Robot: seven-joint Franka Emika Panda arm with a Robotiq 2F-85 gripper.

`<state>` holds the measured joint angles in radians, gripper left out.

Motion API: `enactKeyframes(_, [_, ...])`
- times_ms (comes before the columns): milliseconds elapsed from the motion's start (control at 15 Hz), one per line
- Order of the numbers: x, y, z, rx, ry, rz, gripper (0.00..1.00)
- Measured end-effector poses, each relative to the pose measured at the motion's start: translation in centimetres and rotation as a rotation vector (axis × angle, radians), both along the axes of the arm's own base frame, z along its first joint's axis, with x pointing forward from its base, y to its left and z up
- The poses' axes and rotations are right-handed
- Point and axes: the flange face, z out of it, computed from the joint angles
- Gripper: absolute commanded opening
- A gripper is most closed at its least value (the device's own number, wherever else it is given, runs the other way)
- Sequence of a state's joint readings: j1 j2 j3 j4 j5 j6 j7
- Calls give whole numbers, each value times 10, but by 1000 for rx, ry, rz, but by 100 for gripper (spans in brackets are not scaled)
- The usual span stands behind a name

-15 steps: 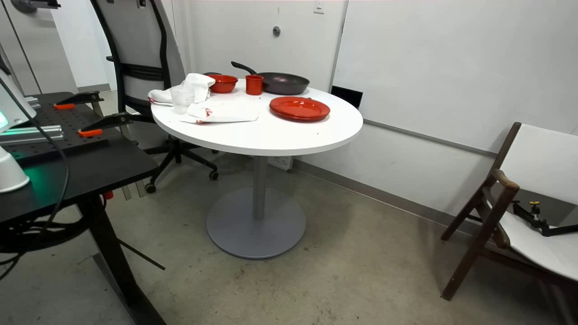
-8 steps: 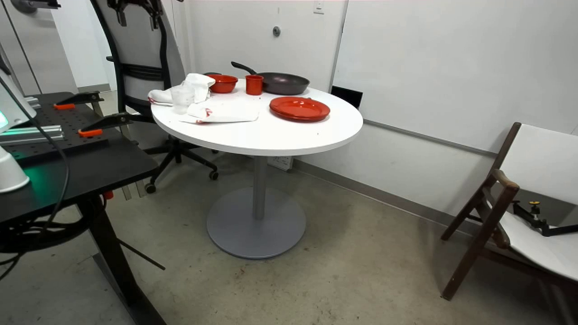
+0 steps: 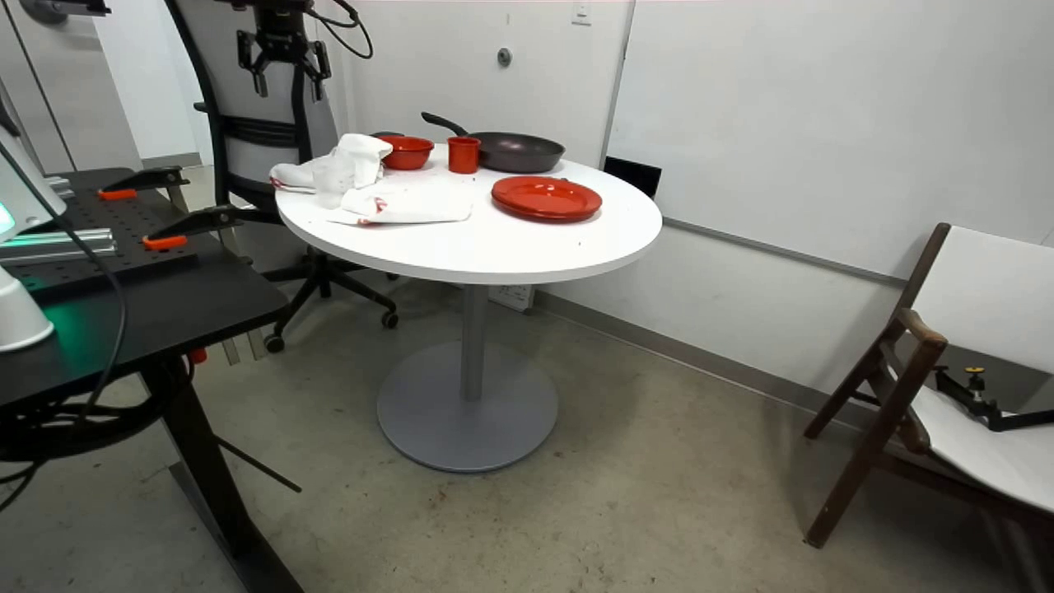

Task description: Move the jar to the right

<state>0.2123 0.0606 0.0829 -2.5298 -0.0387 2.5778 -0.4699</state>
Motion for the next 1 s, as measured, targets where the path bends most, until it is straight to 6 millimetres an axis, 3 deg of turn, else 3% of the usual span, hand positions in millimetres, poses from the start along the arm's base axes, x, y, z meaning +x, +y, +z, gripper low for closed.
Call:
enactKeyframes(467, [32, -17, -36, -36, 31, 20, 100])
enactKeyframes(1000, [29, -31, -64, -77, 81, 53, 100])
